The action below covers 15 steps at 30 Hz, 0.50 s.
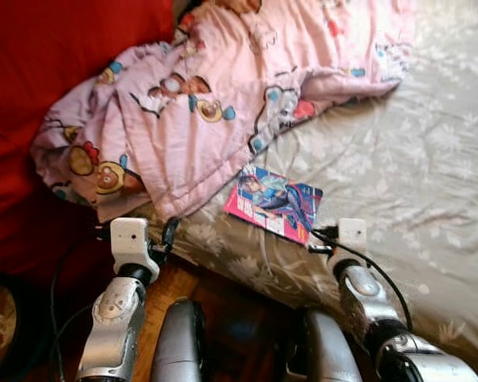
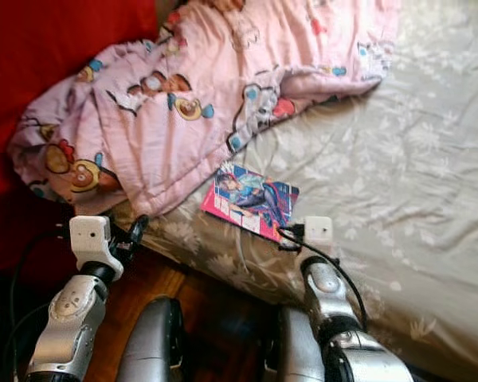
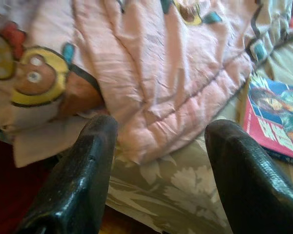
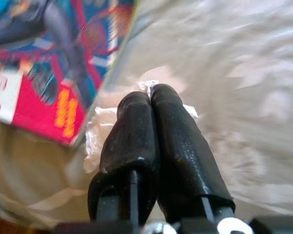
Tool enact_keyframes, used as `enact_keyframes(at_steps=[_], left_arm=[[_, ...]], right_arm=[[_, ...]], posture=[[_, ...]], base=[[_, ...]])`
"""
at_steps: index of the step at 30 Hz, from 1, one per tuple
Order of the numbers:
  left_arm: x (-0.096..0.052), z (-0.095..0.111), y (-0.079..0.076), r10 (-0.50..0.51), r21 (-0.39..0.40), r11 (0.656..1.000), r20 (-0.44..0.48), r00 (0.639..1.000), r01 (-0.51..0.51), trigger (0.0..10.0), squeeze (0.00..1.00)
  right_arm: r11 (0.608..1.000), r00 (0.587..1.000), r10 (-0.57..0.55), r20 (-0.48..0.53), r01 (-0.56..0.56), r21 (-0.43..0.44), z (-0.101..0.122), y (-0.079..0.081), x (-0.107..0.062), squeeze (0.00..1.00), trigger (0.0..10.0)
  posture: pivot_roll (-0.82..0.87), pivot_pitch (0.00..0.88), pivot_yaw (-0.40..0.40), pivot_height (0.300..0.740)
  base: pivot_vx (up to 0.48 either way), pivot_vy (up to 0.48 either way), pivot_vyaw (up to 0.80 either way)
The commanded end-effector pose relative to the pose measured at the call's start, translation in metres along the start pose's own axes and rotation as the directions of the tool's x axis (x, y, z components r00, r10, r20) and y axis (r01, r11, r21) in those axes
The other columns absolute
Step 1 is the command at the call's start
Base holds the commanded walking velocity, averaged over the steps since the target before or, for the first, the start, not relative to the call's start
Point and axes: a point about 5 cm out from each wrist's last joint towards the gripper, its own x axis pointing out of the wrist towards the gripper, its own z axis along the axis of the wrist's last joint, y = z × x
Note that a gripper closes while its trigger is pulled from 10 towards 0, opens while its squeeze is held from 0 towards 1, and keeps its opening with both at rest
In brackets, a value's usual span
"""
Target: Clean up the room
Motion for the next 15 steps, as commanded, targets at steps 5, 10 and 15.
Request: enact_keyframes(at_steps=[5,10,15], left_arm=[[-0.007,-0.010,0.007,0.016,0.007,1.000,-0.017,1.000,-0.016,10.0,0.00],[-0.014,-0.012,0.010,0.030,0.005,1.000,-0.011,0.999,-0.030,10.0,0.00],[-0.018,-0.013,0.018,0.047,0.028,0.998,-0.005,0.999,-0.047,10.0,0.00]], right_arm=[[0.997,0.995,-0.062,0.082,0.057,0.055,-0.001,-0.018,-0.009,0.00,0.0],[1.000,0.985,-0.004,0.170,0.000,0.024,0.004,-0.017,-0.017,0.00,3.4],[0.997,0.973,0.082,0.217,-0.080,-0.018,0.006,-0.007,-0.025,0.00,10.0]], posture=[[0.07,0.105,-0.029,0.627],[0.06,0.084,-0.037,0.627],[0.03,0.066,-0.043,0.627]], base=[[0.000,0.000,0.00],[0.000,0.000,0.00],[0.000,0.000,0.00]])
